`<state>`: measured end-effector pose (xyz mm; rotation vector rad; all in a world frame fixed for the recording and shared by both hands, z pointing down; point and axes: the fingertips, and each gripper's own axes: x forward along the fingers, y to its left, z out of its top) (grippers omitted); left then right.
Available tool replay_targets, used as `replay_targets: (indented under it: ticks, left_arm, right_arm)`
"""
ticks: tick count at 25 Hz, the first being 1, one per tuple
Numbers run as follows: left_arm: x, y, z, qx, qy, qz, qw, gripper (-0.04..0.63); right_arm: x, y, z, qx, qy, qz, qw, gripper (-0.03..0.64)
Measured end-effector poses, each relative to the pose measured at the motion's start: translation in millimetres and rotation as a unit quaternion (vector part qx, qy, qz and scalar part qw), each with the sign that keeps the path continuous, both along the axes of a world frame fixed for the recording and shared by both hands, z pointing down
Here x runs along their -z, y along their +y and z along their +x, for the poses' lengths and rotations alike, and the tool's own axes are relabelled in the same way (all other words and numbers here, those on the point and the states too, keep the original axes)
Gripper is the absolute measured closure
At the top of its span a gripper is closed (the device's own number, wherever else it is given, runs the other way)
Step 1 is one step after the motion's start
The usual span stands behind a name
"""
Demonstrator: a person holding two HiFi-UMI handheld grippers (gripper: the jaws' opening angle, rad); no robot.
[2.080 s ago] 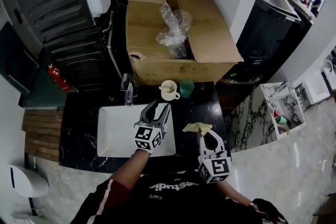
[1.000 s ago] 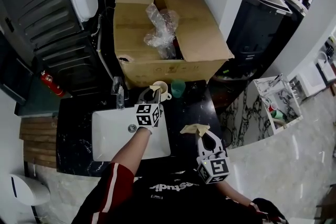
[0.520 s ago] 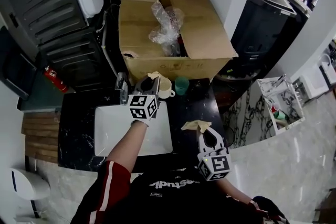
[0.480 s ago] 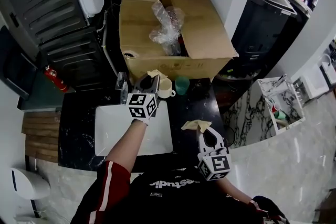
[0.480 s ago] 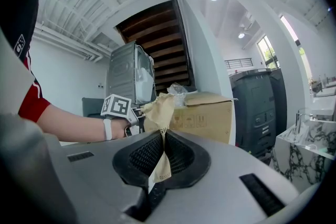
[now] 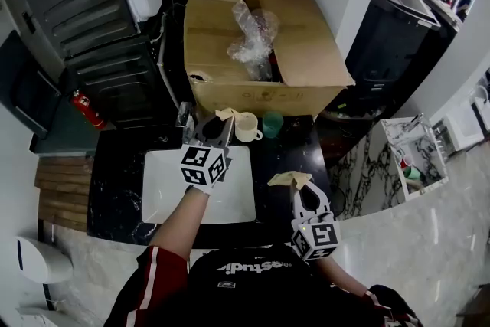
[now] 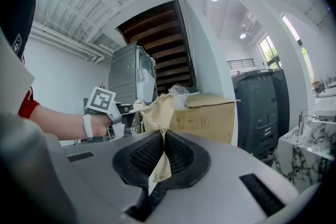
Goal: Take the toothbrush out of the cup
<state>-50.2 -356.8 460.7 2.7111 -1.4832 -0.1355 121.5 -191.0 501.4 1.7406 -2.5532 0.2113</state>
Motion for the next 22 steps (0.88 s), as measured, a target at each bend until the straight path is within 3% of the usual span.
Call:
replay_targets:
  ticks: [8,13,22]
  left_arm:
    - [-13.8,79.9,-22.7,0.017,-0.004,-0.010,0.9998,0.543]
    - [-17.3,113.5,-45.8,0.044,-0.048,0.008,0.9978,0.543]
    - [-8.2,134.4,-54.5,0.051,-0.020,0.014,0.9984,0.543]
  right_arm:
    - [14.4,-15.9,5.2,-0.005,-0.001,0.018,1.000,0.575]
    - [25.2,-25.5,6.0,-0.008,0.003,0.030,1.000,0.575]
    - [25.0,-30.9,2.2,-0.009,0.000,0.032,0.999,0.578]
